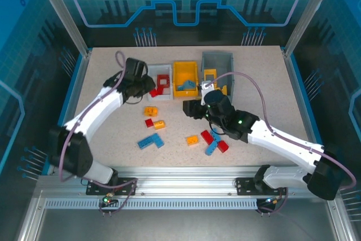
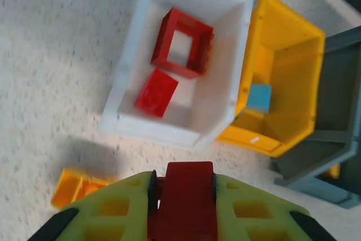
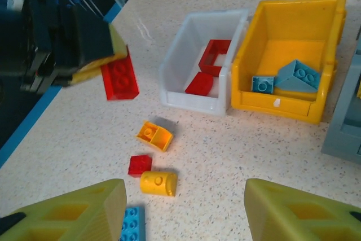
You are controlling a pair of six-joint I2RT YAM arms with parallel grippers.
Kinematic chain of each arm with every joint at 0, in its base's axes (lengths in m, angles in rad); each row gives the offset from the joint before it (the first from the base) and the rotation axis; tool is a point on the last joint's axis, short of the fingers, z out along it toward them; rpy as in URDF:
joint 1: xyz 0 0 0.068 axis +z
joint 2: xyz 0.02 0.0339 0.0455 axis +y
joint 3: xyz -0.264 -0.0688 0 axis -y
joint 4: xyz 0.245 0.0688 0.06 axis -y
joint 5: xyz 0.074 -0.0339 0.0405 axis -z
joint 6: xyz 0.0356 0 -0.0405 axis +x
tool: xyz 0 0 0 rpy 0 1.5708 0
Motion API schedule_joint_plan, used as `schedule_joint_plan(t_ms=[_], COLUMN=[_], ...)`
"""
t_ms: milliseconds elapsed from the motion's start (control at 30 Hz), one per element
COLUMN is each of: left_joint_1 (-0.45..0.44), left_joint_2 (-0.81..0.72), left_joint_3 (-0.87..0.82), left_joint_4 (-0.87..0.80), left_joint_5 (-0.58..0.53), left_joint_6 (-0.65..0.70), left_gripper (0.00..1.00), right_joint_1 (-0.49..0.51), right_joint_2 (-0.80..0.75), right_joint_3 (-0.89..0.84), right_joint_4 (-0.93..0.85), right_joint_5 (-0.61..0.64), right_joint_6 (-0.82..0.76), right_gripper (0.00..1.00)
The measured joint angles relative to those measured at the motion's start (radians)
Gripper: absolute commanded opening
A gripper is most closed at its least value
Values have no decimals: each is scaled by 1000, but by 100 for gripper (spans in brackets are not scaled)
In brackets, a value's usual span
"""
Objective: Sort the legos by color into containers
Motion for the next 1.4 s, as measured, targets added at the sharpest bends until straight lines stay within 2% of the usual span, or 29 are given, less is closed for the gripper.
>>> schedule_joint_plan(t_ms=[300, 467, 600, 867, 1100, 1400], left_joint_1=[-3, -6, -6, -14, -27, -70], left_joint_2=[447, 550, 618, 678, 694, 679], left_joint_3=[447, 555, 644, 677, 678, 676], left_joint_4=[-147, -196, -232, -249, -249, -249], left_joint_5=[-146, -230, -277, -310, -317, -325], left_joint_6=[267, 353, 389, 428, 435, 434], left_gripper=[20, 20, 22, 28, 46, 47], right_joint_1=[-32, -33, -33, -34, -34, -34], right_joint_2=[200, 263, 285, 311, 309, 222], right_joint_3=[164, 203, 173, 151, 105, 55], right_joint_4=[12, 67, 193, 319, 336, 316], right_joint_5=[14, -25, -98, -169, -182, -169], right_joint_6=[-5, -8, -6, 27, 43, 45], right_gripper=[60, 62, 63, 63, 64, 64])
